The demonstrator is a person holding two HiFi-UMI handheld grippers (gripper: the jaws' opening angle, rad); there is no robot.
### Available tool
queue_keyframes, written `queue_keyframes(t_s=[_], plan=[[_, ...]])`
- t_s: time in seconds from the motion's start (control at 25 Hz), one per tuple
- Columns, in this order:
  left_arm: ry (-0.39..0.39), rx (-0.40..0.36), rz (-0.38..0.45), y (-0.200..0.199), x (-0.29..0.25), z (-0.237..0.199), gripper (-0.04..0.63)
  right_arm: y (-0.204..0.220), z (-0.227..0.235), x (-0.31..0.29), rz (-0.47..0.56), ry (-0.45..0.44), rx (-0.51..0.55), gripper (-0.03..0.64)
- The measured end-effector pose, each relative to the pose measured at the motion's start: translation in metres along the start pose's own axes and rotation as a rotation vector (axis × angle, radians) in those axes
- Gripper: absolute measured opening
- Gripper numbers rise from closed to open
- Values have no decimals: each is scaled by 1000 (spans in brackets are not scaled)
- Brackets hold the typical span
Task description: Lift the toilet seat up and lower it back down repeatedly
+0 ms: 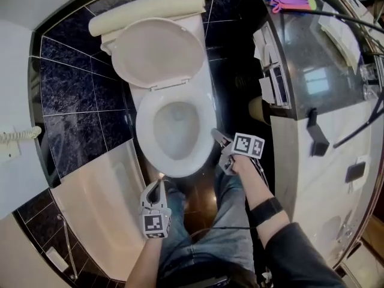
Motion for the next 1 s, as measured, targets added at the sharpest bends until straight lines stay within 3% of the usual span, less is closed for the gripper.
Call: queue_keyframes(t_s=[0.2,0.52,0.72,0.96,1.0], plan=[[22,98,-83,22,-15,14,-3,-23,-29,7,-15,3,16,133],[-33,174,43,-38,-59,9,-3,-42,-50,6,-33,10,0,137],[-70,218,68,-67,-60,1,-3,-55,-61,9,-29,-8,-43,138],[-87,210,120,-107,-64,-13,-5,-74,-81,16,8,-35,-63,137],[-89,208,127,-114,-65,-16,-3,-77,-88,20,10,-46,-43,92]])
Point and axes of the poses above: the fingertips, and each gripper's own axes: x backward along the fingers, z to its right, y out of its underside, the point moved 8 cm from there along x, backward along the fingers, and after that the axes turned 1 degree about y, right-handed, at the moved point
